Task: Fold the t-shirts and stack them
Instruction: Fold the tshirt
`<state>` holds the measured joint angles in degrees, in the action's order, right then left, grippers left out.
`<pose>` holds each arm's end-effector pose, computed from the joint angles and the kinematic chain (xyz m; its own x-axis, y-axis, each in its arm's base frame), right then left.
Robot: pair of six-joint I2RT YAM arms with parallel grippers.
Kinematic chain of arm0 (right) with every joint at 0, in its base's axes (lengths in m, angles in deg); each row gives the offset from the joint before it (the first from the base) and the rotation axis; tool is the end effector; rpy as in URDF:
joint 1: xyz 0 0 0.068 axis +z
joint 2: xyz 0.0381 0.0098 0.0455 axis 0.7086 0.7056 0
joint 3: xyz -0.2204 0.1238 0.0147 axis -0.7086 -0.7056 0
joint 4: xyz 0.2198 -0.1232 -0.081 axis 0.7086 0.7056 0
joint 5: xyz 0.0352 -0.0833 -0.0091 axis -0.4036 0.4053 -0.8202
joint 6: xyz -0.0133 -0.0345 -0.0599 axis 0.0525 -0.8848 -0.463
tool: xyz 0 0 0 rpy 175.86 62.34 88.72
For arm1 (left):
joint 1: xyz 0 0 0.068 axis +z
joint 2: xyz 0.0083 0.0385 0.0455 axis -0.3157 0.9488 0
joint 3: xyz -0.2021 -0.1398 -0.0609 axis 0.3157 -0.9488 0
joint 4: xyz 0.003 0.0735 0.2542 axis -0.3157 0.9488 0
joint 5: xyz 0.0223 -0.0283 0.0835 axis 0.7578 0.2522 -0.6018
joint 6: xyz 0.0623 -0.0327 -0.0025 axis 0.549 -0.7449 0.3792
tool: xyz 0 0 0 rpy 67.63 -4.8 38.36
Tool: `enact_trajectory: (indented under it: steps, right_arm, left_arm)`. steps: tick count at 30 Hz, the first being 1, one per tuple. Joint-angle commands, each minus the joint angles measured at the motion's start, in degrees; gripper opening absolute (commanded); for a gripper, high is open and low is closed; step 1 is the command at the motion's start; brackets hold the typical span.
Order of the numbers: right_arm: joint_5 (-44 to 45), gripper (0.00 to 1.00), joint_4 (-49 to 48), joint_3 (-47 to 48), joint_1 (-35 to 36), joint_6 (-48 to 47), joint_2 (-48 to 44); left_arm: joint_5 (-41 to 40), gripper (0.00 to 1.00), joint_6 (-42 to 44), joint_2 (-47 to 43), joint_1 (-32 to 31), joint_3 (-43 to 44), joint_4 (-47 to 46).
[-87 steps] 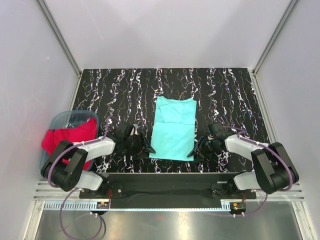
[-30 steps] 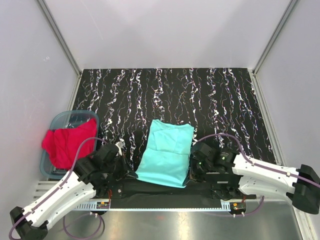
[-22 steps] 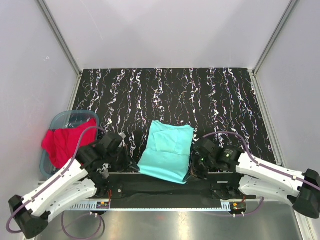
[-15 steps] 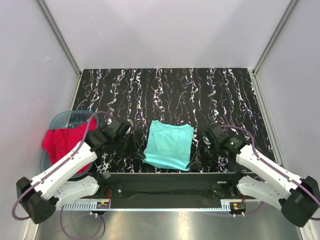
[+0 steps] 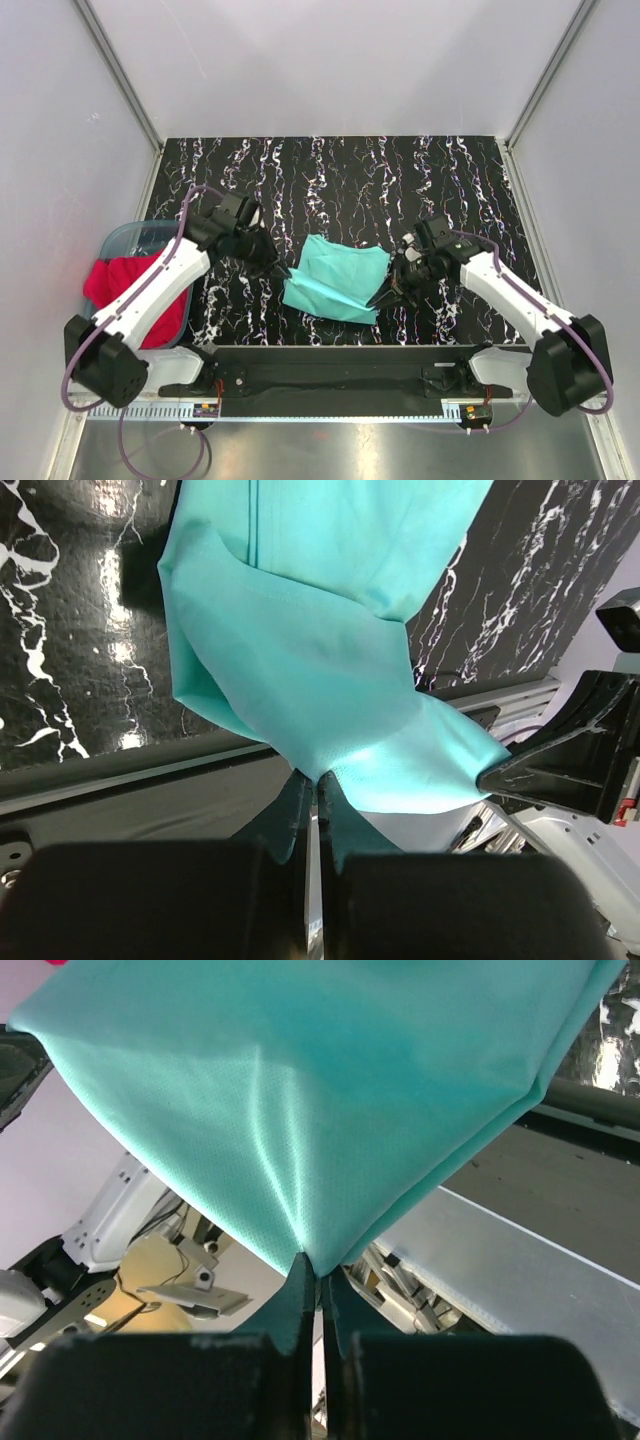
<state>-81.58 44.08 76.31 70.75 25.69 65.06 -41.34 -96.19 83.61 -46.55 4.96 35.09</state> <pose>0.1873 0.1356 0.2024 -0.9545 0.1373 0.2645 0.2897 0.6363 0.7150 0.2112 -0.1357 0.2539 -0.9463 -0.3136 -0.0779 -0.2159 0.7930 -0.5697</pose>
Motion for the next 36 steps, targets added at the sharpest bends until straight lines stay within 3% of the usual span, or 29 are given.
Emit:
enact_trajectory:
  steps: [1,8,28,36]
  right_arm:
    - [-8.94,0.0,-1.74,2.54,-3.12,-3.1,3.08]
    - [-13.17,0.0,0.54,6.41,-8.75,-7.67,10.47]
    - [-20.37,0.0,-8.32,14.85,-19.12,0.05,29.11]
    - [-19.59,0.0,-12.02,25.45,-25.1,0.49,42.0]
  left_arm:
    - [3.06,0.0,4.28,3.73,1.68,5.38,-1.69]
    - [5.08,0.0,6.05,12.34,3.27,13.72,-2.74]
    - [10.18,0.0,5.35,35.63,6.87,33.77,-6.52]
    - [14.22,0.0,3.15,46.69,8.01,42.73,-18.02]
